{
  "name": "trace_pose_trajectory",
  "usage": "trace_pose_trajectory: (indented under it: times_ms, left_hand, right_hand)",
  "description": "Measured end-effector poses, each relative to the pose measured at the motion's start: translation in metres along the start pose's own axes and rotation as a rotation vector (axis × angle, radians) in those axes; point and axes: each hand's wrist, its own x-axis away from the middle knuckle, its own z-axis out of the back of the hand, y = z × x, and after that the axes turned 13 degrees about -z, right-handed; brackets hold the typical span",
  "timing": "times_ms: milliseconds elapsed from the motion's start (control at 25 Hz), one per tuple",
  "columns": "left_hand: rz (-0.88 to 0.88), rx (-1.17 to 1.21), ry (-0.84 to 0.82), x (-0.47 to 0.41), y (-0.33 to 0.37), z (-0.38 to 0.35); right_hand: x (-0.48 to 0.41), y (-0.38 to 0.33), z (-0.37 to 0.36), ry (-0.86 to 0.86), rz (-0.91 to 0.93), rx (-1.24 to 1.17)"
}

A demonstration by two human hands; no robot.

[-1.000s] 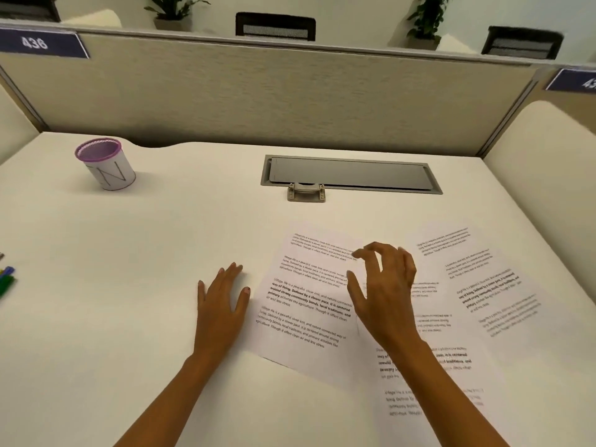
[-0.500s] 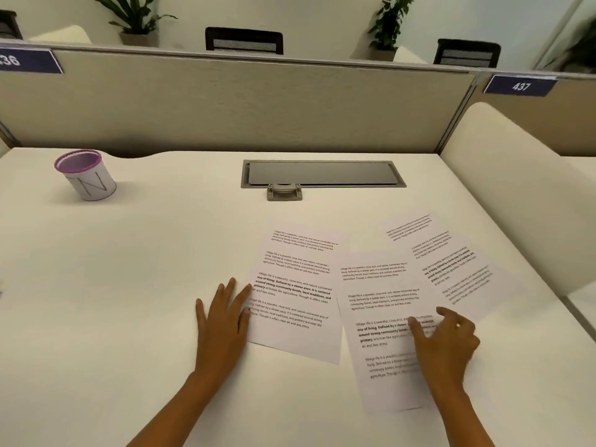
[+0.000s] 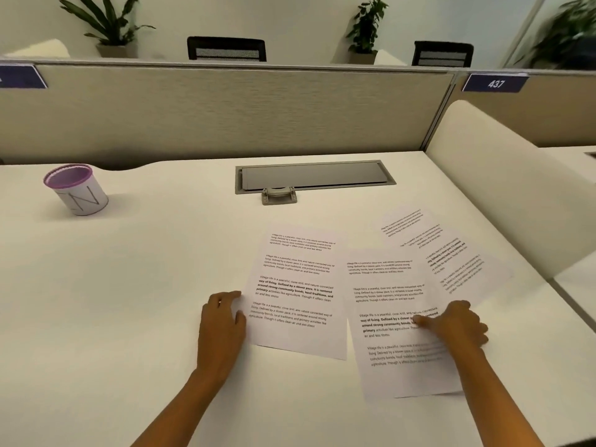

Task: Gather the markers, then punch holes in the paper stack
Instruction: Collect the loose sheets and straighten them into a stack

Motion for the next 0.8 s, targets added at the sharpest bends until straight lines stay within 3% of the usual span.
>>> trace_pose_trajectory:
  times_ms: [80, 240, 320, 560, 720, 800]
  left_hand:
    - [0.048, 0.044, -0.007, -0.005, 0.001, 0.001]
    - [0.084, 0.092, -0.015, -0.013, 0.002, 0.004]
    - [0.084, 0.119, -0.011, -0.016, 0.004, 0.004]
    - [0.067, 0.124, -0.023, -0.023, 0.013, -0.001]
    - [0.108, 0.089, -0.044, -0.025, 0.011, -0.004]
    - [0.15, 0.118, -0.013, -0.027, 0.01, -0.003]
  right_hand:
    - [0.009, 0.001, 0.007, -0.009, 0.045, -0.09]
    - [0.045, 0.005, 0.019, 0.272, 0.32, -0.337]
    - [0.067, 0.0, 0.028, 0.31, 0.426, -0.5]
    - [0.101, -0.033, 0.006, 0.026, 0.336, -0.753]
    - [0.1, -0.058, -0.033, -0.092, 0.266, -0.72]
    - [0.098, -0.071, -0.054, -0.114, 0.263, -0.585]
